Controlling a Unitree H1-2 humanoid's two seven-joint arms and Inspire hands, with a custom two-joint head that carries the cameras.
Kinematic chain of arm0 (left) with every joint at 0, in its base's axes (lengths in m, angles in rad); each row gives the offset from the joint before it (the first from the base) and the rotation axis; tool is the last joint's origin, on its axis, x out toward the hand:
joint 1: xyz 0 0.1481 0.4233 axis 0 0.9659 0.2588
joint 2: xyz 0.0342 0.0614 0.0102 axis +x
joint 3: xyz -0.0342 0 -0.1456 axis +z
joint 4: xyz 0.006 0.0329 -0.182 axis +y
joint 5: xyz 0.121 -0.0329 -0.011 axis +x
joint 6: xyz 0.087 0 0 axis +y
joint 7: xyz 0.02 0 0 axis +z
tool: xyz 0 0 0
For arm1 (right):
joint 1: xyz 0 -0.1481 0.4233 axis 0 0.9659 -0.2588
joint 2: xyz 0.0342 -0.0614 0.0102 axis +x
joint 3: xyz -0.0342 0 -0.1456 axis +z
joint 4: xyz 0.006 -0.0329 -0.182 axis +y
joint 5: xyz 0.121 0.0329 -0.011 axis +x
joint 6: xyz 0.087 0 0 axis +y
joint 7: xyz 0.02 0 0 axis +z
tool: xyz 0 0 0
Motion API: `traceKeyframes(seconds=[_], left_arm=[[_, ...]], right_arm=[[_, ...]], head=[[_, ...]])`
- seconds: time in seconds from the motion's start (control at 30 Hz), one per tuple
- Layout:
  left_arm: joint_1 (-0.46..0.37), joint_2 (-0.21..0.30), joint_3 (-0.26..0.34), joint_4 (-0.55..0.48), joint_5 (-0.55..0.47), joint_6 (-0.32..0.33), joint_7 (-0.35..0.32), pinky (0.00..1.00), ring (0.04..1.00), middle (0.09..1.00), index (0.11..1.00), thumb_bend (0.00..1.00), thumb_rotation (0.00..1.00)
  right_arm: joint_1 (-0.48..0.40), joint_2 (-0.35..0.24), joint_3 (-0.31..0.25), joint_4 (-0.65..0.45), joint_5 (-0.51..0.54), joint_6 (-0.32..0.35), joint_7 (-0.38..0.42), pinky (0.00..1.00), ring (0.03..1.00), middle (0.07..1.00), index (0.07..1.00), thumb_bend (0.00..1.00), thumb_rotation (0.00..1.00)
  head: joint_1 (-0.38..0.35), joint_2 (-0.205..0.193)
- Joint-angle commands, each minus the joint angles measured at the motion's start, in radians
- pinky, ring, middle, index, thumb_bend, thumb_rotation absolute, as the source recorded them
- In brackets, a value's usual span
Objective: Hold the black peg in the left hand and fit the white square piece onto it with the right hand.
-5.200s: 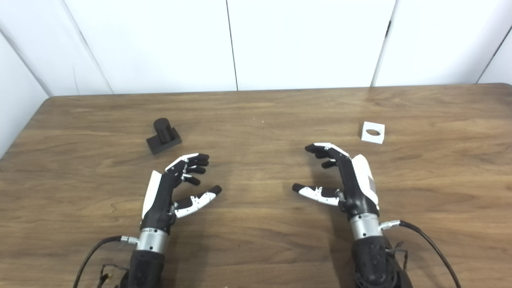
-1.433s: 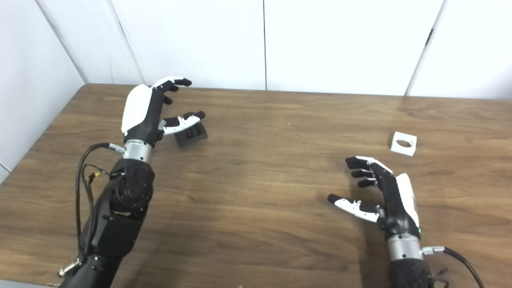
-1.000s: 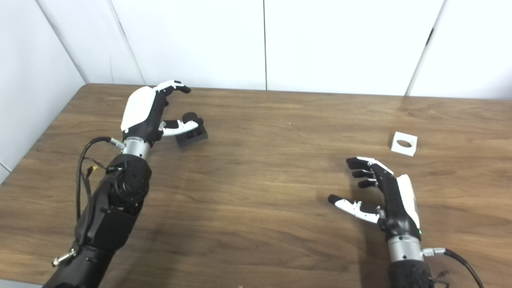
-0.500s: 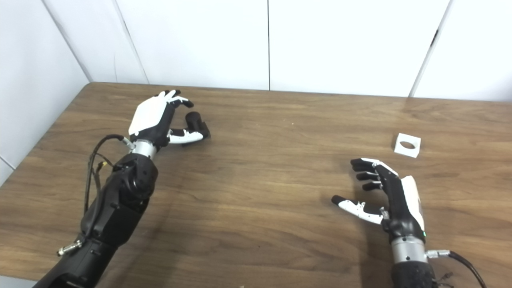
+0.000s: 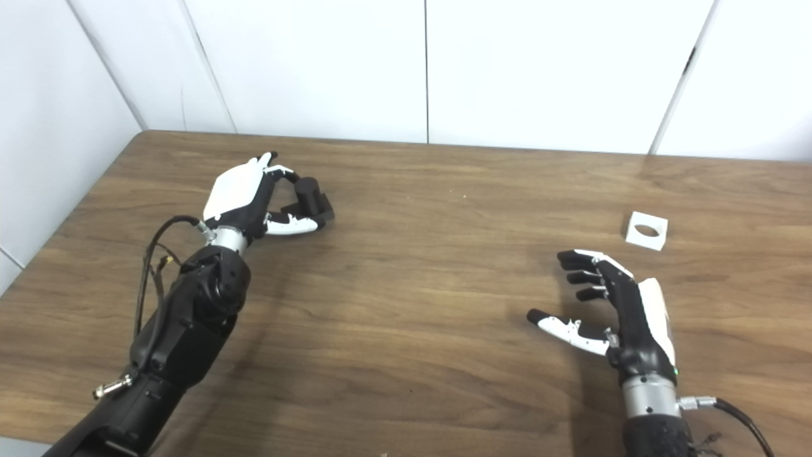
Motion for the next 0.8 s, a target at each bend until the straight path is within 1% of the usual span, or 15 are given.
traceKeyframes(seconds=[0.0,0.17,0.37,0.47,0.57,0.6,0.73,0.77], left_arm=[[-0.046,0.031,0.0,-0.004,0.021,-0.003,0.027,1.0,1.0,0.998,0.73,0.84,0.42],[-0.038,0.035,-0.004,0.011,0.005,-0.018,0.023,1.0,1.0,0.998,0.728,0.82,0.42],[-0.036,0.032,-0.011,0.03,0.004,-0.009,0.017,1.0,1.0,0.991,0.725,0.8,0.42],[-0.036,0.031,-0.011,0.044,-0.006,-0.014,0.019,1.0,1.0,0.988,0.715,0.79,0.41],[-0.034,0.029,-0.008,0.052,-0.026,-0.022,0.017,1.0,1.0,0.981,0.686,0.77,0.39],[-0.032,0.028,-0.007,0.055,-0.032,-0.026,0.019,1.0,1.0,0.975,0.664,0.76,0.38],[-0.025,0.021,0.001,0.06,-0.058,-0.029,0.032,1.0,0.995,0.946,0.579,0.76,0.34],[-0.023,0.02,0.001,0.06,-0.061,-0.028,0.035,1.0,0.991,0.932,0.534,0.64,0.22]], right_arm=[[-0.017,0.003,-0.003,-0.042,0.0,-0.015,-0.007,0.58,0.678,0.702,0.683,0.67,0.0],[-0.011,0.004,-0.004,-0.045,0.003,-0.014,-0.006,0.58,0.673,0.7,0.686,0.67,0.0],[-0.006,0.003,-0.003,-0.054,-0.002,-0.01,-0.004,0.57,0.67,0.702,0.686,0.66,0.0],[-0.005,0.005,-0.005,-0.051,0.004,-0.015,-0.007,0.57,0.666,0.699,0.685,0.66,0.0],[-0.004,0.006,-0.006,-0.047,0.007,-0.018,-0.009,0.57,0.665,0.699,0.684,0.66,0.0],[-0.004,0.007,-0.007,-0.046,0.01,-0.02,-0.01,0.57,0.666,0.699,0.684,0.66,0.0],[0.0,0.007,-0.006,-0.045,0.011,-0.022,-0.012,0.58,0.677,0.706,0.688,0.66,0.0],[0.0,0.006,-0.006,-0.043,0.01,-0.025,-0.013,0.58,0.679,0.707,0.687,0.66,0.0]], head=[[0.0,0.001],[-0.001,0.005],[-0.004,0.007],[-0.003,0.01],[-0.003,0.011],[-0.003,0.011],[-0.003,0.015],[-0.003,0.015]])
